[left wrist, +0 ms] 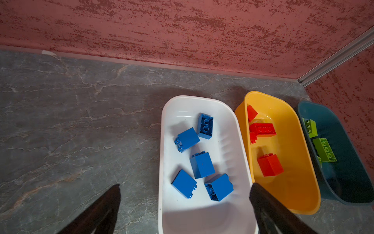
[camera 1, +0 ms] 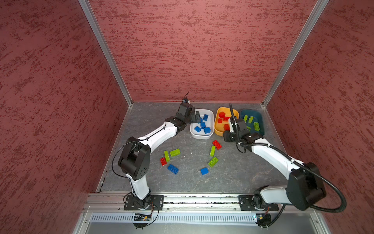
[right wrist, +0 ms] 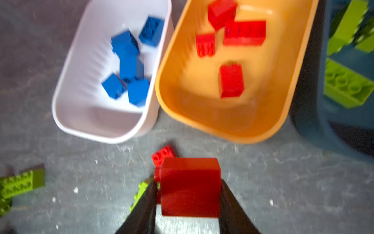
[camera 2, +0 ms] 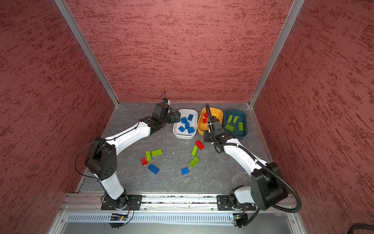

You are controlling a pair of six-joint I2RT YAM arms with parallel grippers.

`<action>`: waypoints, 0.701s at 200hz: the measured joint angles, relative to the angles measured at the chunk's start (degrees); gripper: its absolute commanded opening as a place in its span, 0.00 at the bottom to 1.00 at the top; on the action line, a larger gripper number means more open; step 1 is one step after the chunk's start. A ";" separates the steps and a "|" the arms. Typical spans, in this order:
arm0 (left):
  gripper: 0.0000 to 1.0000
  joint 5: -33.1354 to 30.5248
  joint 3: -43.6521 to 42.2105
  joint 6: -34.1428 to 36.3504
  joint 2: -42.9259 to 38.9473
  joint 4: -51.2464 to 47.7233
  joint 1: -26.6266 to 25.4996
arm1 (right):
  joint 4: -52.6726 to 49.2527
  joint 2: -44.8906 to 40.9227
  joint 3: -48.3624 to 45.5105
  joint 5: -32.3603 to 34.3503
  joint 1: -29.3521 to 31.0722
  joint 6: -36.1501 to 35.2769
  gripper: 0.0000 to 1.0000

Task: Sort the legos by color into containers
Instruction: 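Grasp the red 2x2 brick with right gripper and drop it into yellow bin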

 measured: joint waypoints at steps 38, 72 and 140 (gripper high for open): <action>1.00 -0.98 -0.04 -1.51 -0.35 0.28 0.00 | 2.71 13.25 9.57 1.55 -3.45 -1.18 0.37; 0.99 -2.43 -1.42 -1.68 -1.77 -0.48 0.00 | 1.99 22.23 16.22 3.65 -4.42 -2.14 0.59; 0.99 -4.98 -5.73 -3.69 -3.98 -1.14 0.22 | -0.52 13.20 9.29 0.04 -2.03 -2.89 0.67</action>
